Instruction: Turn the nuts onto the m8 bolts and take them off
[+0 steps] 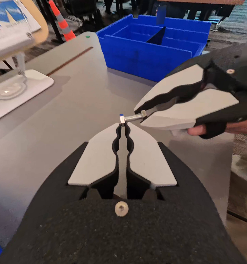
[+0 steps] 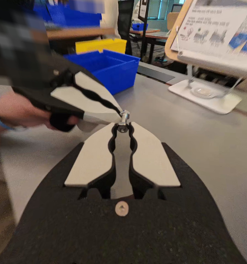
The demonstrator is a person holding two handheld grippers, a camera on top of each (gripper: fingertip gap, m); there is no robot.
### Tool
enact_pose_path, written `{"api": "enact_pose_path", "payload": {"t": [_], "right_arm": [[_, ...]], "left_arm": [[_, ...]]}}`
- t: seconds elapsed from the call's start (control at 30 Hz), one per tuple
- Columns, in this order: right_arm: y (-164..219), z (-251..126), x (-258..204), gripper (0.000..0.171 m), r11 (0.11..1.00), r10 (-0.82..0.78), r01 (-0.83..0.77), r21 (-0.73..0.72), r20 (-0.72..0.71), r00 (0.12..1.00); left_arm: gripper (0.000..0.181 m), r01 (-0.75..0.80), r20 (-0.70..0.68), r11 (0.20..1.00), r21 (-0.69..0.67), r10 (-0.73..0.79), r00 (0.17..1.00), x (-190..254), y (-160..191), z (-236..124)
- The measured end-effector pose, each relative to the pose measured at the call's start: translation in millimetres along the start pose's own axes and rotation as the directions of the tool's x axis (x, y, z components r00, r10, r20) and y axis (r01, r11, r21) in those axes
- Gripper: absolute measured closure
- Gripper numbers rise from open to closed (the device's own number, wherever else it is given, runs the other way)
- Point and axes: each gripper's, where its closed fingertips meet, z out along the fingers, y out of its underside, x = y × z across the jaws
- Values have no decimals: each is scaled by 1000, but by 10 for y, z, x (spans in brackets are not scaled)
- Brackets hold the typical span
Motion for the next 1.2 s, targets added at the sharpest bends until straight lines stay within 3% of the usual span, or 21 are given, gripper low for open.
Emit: {"api": "enact_pose_path", "payload": {"t": [0.07,0.13,0.17,0.23,0.27,0.3,0.47,0.6,0.67,0.73,0.8,0.9,1.07,1.2], "right_arm": [[38,8,30,156,965,-257,252,-71,-73,964],[68,13,49,156,867,-493,476,-146,-130,860],[85,17,59,156,789,-612,584,-191,-153,776],[122,29,76,155,551,-834,779,-298,-179,521],[142,40,75,155,441,-898,832,-337,-181,402],[152,48,77,155,389,-920,851,-352,-188,342],[64,-19,41,149,570,-819,789,-229,-243,520],[-32,-90,14,135,807,-587,583,-94,-237,774],[-52,-103,1,135,950,-309,313,-4,-175,935],[-148,-143,-58,136,988,87,-82,128,-33,996],[-213,-163,-67,140,873,432,-453,182,141,890],[-255,-178,-13,152,629,682,-748,210,311,661],[-189,-94,-102,143,402,806,-907,127,421,416],[-156,-64,-101,155,321,828,-941,109,449,335]], "left_arm": [[176,29,-30,999,-40,-31,999,11,34,28],[176,69,-64,995,-75,-74,995,15,57,54],[177,87,-76,992,-92,-94,993,15,71,64],[176,129,-95,983,-134,-143,985,17,114,93],[176,137,-101,978,-154,-154,983,12,140,108],[177,147,-102,976,-158,-164,981,9,150,117],[177,136,-76,983,-125,-146,986,-5,147,121],[177,121,-53,991,-56,-124,991,-57,68,70],[177,118,-39,993,-14,-119,992,-82,23,38],[177,76,11,995,57,-77,997,-105,-57,-16],[177,9,80,996,92,-17,997,-129,-98,-53],[177,-63,144,989,134,44,989,-87,-157,-91],[176,-99,187,985,139,72,980,-28,-160,-78],[176,-149,197,981,123,123,973,50,-139,-40]]}}
